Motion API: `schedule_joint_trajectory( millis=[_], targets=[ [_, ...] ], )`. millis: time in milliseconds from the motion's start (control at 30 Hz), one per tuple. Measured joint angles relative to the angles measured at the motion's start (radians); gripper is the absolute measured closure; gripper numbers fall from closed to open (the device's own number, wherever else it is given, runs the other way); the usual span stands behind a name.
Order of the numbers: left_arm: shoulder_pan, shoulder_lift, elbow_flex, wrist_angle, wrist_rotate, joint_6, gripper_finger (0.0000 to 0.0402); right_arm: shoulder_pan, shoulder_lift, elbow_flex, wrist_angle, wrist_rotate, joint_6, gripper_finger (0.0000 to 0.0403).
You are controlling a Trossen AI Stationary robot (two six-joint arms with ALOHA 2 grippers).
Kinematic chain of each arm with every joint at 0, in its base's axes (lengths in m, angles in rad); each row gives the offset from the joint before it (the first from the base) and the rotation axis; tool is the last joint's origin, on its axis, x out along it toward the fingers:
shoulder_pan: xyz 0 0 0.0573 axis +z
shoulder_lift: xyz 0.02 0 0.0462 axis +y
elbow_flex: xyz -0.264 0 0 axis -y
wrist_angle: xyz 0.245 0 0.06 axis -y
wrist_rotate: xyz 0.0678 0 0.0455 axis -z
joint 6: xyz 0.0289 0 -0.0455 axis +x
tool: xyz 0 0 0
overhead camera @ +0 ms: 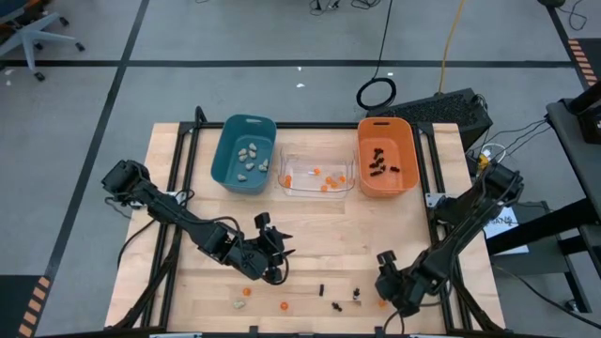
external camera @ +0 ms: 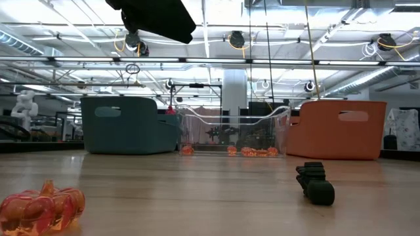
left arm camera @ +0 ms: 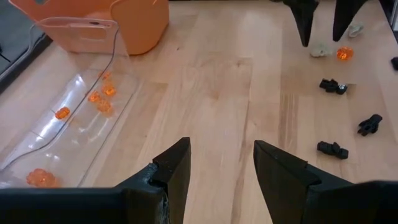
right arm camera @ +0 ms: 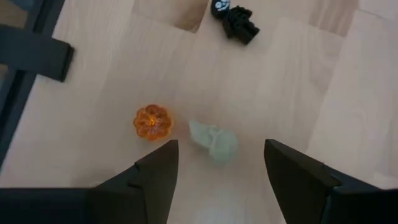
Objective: Sort Halloween decoration
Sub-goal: Put the white skull toy into the blue bin
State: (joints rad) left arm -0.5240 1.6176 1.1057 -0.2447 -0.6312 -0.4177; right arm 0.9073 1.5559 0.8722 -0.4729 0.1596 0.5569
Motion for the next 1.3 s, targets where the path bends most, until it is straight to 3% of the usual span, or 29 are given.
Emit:
schedule_joint_trajectory(
  millis=[267,600,1067,1300],
  targets=[
    [0.0,0.0,0.0,0.0,0.0,-0.049,0.0229,0.0,0.068,0.0,0.052,0.002,-0.099,0.0183],
    [0.0,0.0,0.0,0.0,-0.01,-0.049,0.0229,0.0,0.118,0.003,0.07,0.021,-0.11,0.019],
    [0.0,0.0,0.0,0.0,-0.021,-0.048,0.0229,-0.001,0.12,0.002,0.094,0.022,-0.127,0.029],
    [0.0,0.0,0.0,0.0,-0.028,-0.047,0.0229,-0.003,0.122,0.0,0.094,0.043,-0.126,0.0314]
  ],
)
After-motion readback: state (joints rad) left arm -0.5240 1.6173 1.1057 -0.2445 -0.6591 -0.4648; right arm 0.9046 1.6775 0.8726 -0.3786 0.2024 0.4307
